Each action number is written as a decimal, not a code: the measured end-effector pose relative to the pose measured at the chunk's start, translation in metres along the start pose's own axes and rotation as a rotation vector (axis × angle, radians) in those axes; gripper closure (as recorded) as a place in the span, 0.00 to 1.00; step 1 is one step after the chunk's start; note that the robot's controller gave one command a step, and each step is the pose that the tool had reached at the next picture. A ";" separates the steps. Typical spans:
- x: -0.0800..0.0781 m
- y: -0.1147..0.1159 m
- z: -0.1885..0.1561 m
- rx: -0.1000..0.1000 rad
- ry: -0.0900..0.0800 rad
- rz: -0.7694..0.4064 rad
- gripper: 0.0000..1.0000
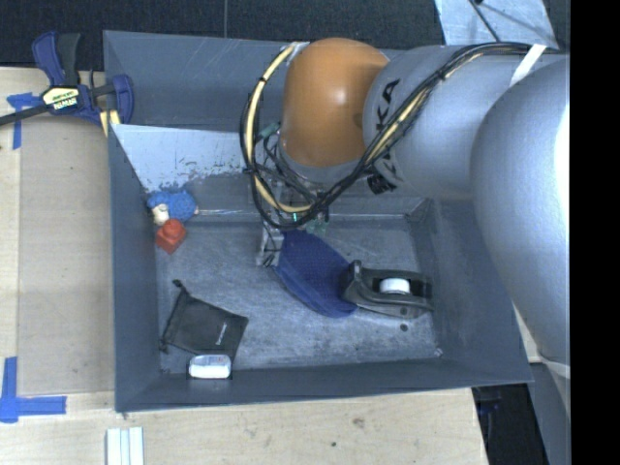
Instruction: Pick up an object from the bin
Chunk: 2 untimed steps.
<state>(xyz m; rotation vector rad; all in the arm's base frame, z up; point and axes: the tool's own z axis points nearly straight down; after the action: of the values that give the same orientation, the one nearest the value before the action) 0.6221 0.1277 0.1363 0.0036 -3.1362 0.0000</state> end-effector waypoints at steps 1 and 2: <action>0.037 0.073 0.069 0.001 -0.001 -0.332 0.00; 0.064 0.078 0.036 0.002 -0.005 -0.856 0.00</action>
Offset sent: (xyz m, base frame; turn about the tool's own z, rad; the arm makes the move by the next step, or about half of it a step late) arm -0.0358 0.0725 -0.0663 -0.3298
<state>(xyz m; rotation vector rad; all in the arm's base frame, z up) 0.5575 0.2059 0.1009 1.3070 -2.8566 -0.0003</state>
